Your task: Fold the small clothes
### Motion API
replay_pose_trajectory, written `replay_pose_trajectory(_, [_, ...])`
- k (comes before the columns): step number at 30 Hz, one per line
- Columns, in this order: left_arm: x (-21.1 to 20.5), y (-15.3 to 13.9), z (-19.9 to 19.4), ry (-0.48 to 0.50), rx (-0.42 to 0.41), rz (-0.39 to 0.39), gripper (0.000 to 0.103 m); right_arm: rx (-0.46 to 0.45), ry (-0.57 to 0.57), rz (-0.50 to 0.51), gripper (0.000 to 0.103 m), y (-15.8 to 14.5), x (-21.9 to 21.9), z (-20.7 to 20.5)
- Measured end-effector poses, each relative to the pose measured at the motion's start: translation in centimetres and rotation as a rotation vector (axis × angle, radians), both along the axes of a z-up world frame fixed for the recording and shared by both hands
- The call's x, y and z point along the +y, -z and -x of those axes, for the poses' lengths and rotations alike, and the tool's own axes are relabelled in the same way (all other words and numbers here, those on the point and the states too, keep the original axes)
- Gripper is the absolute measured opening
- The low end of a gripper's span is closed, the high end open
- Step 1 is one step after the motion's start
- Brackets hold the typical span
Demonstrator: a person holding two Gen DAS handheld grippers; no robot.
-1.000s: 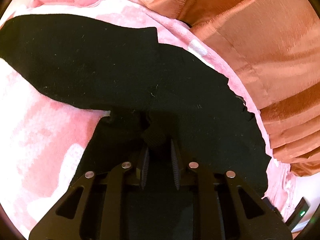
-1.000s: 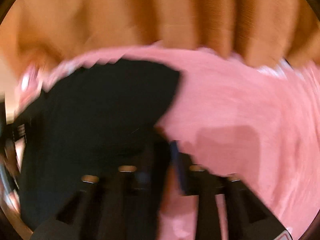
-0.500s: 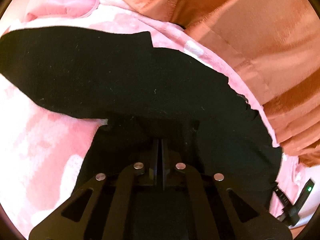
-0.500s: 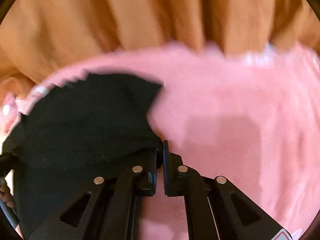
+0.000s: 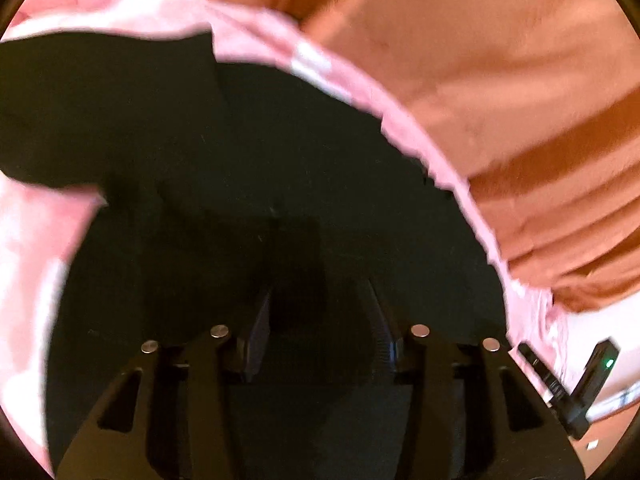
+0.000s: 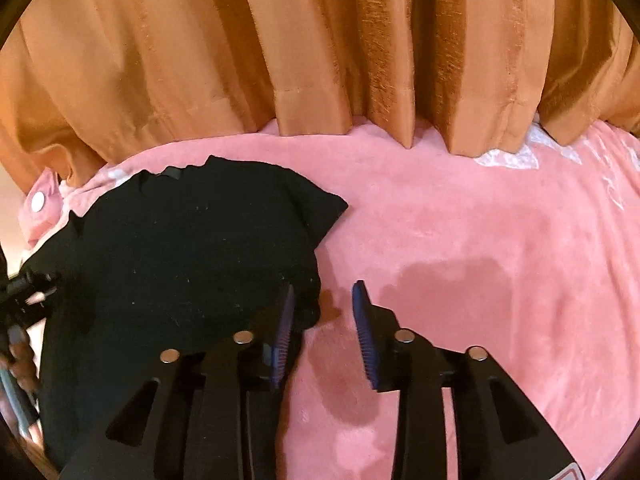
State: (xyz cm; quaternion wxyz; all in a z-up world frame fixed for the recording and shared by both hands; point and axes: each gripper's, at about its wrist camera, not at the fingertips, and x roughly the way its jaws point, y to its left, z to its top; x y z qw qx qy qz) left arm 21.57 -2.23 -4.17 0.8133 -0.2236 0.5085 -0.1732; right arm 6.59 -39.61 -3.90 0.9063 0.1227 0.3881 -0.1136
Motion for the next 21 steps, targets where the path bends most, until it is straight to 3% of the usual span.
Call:
replay_pose_trajectory(2, [-0.7,-0.3,-0.1,0.018,-0.050,-0.065,0.020,0.017,0.007,-0.005,0.032,0.4,-0.1,-0.7])
replay_pose_trajectory(3, [-0.7,-0.4,-0.3,0.033,-0.049,-0.056,0.003,0.021,0.011,-0.006,0.032,0.6,-0.1,-0.9])
replay_pose_trajectory(6, [0.9,-1.9,-0.6,-0.010,-0.088,0.026,0.003,0.011,0.004,-0.025,0.032,0.7,0.0,-0.8])
replay_pose_trajectory(9, [2.5,-3.0,-1.2,-0.063,-0.114,-0.052,0.003,-0.028,-0.035,-0.013,0.032,0.2,1.4,-0.5])
replay_pose_trajectory(12, [4.6,-1.1,-1.8,-0.146,-0.024,-0.068,0.003,-0.034,-0.070,-0.017,0.032,0.2,2.6,-1.2])
replay_pose_trajectory(14, [3.9,-0.3,-2.0,-0.124,-0.006,-0.063,0.003,-0.031,-0.068,-0.024,0.032,0.3,2.8,-1.7])
replay_pose_trajectory(17, [2.0,-0.9,-1.6,-0.061,-0.051,-0.099,0.003,-0.046,-0.079,-0.076,0.031,0.4,3.3,-2.5])
replay_pose_trajectory(19, [1.4,-1.0,-1.5,-0.037,-0.067,-0.136,0.003,-0.013,-0.144,-0.086,0.012,1.3,4.7,-3.6])
replay_pose_trajectory(21, [1.7,-0.8,-1.5,-0.052,-0.065,-0.196,0.003,0.093,-0.133,-0.002,0.000,3.6,5.0,-4.9])
